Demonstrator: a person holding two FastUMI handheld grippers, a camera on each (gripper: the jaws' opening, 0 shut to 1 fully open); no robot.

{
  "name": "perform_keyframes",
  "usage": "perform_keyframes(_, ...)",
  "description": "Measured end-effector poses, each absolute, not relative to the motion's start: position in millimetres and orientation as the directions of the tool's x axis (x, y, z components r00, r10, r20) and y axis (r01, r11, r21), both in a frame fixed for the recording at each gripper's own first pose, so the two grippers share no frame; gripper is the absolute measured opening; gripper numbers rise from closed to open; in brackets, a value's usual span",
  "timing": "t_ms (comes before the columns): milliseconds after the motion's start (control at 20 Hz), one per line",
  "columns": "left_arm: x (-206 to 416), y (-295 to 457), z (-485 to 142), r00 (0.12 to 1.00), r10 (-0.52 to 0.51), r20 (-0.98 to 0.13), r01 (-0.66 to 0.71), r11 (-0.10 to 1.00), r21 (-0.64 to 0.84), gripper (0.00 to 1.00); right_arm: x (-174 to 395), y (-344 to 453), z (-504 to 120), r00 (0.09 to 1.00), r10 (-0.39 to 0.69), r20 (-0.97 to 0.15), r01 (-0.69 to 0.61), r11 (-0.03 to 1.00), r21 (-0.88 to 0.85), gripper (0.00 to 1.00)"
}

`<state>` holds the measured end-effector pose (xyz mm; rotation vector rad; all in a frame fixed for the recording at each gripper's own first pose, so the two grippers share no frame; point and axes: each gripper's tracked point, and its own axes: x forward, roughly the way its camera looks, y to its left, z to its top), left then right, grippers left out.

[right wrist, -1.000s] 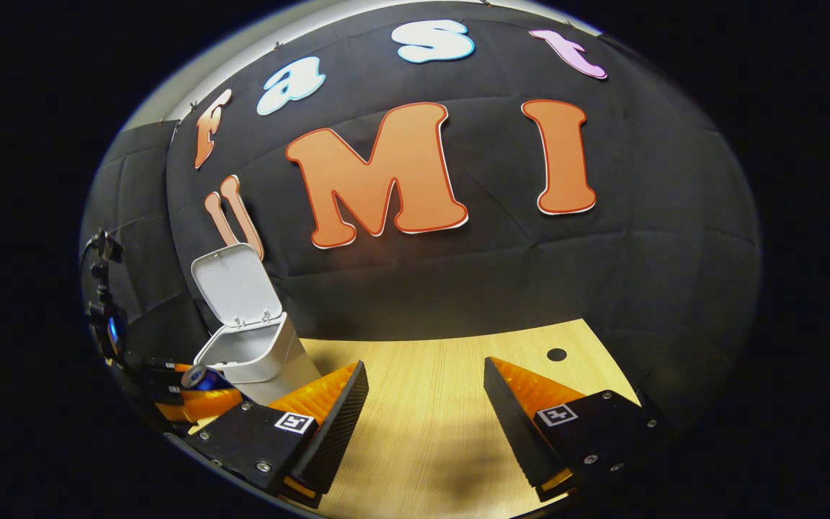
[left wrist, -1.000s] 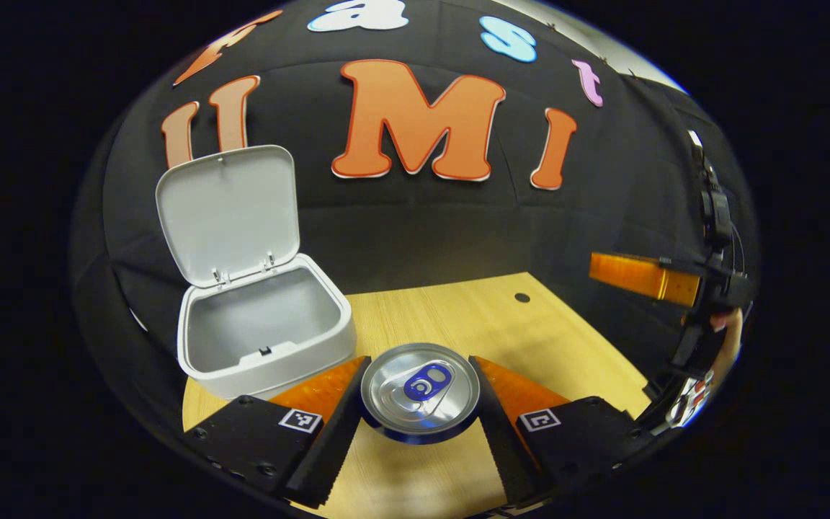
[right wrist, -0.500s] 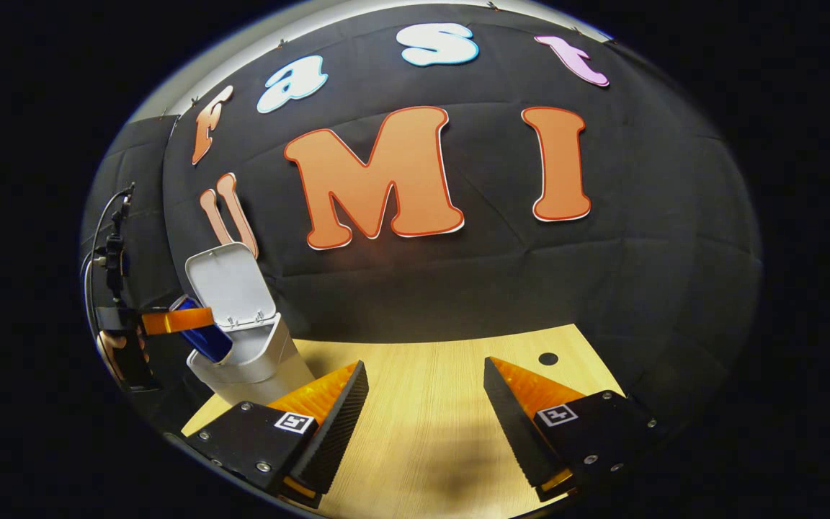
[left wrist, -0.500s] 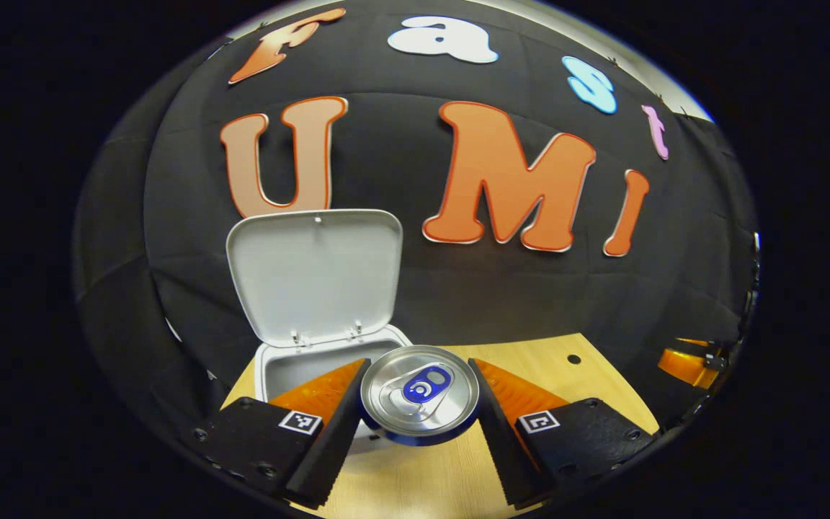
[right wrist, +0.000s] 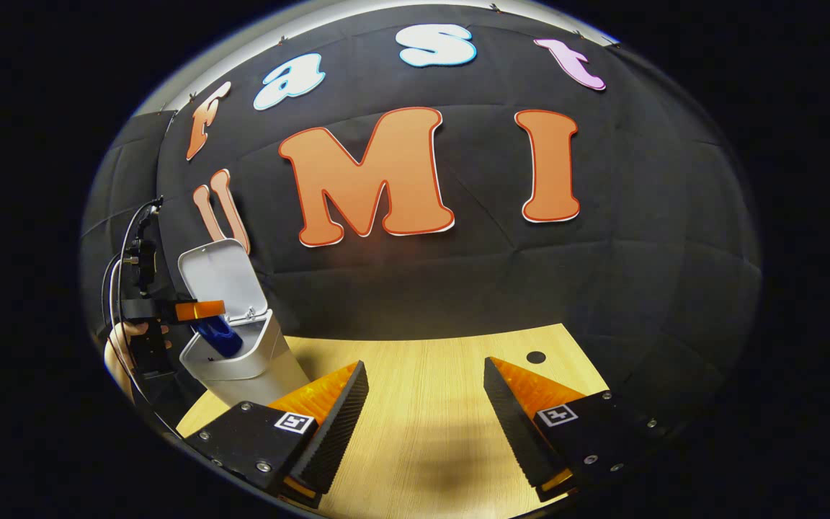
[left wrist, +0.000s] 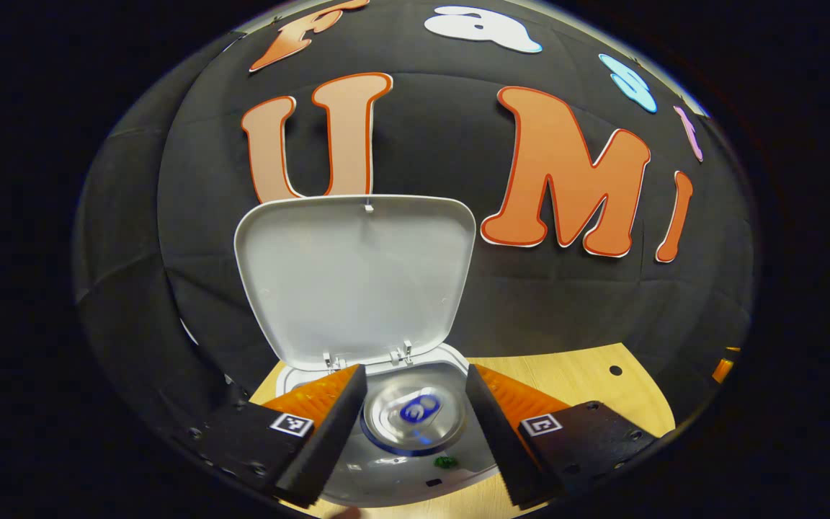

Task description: Press the lid of the desktop garbage bin to open it, pick up the crumpled paper on the desktop and throw it into the bin, then pick up the pop can on the desktop and drop it into the bin, and finally close the garbage bin lid.

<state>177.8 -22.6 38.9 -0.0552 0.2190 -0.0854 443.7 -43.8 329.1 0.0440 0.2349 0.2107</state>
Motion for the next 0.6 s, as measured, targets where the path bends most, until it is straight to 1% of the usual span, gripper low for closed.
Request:
perform_keyframes(50,177,-24,43,0.976,-0.091,-0.199,0.078,0.994,-0.072,0.99,444,-45,329,0.951,0.208,-0.228,-0.198,0.978,0.066,0.97)
perform_keyframes(150,177,-26,48,0.978,-0.097,-0.183,0.085,0.994,-0.068,0.96,444,-47,329,0.951,0.204,-0.231,-0.194,0.979,0.066,0.96)
perform_keyframes(600,165,-32,59,0.983,-0.102,-0.152,0.09,0.993,-0.082,0.96,444,-46,330,0.952,0.208,-0.224,-0.199,0.978,0.062,0.96)
